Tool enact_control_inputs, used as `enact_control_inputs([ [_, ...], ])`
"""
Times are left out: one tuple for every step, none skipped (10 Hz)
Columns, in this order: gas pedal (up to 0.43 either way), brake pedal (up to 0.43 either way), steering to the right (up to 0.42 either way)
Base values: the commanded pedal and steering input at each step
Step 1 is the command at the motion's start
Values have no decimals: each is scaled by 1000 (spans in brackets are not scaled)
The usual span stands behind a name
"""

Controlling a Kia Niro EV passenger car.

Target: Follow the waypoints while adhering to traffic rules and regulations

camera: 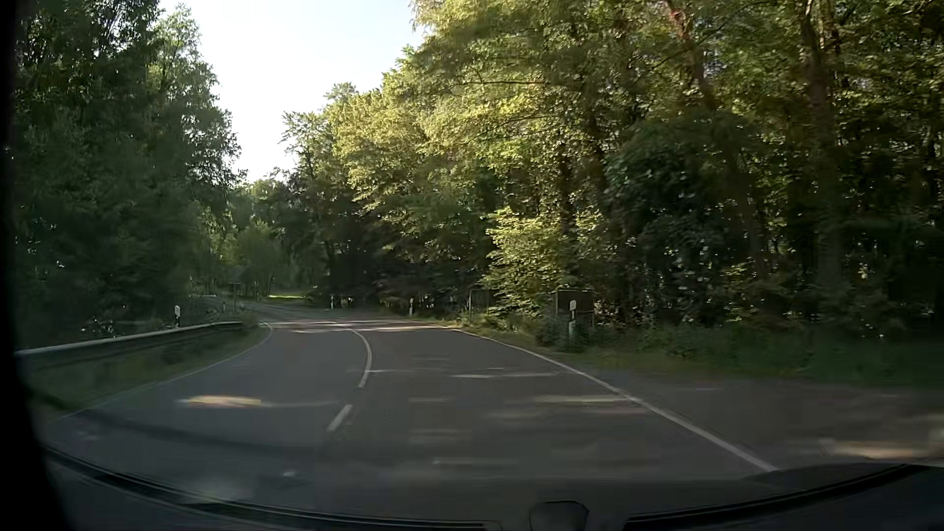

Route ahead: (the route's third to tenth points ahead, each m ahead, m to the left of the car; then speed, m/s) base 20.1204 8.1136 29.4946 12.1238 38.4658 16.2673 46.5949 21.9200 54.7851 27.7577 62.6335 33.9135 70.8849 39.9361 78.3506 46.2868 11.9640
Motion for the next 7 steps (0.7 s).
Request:
enact_control_inputs([
  [177,6,-83],
  [177,6,-83],
  [177,6,-82],
  [189,6,-81],
  [189,6,-79],
  [189,6,-78],
  [197,6,-77],
])
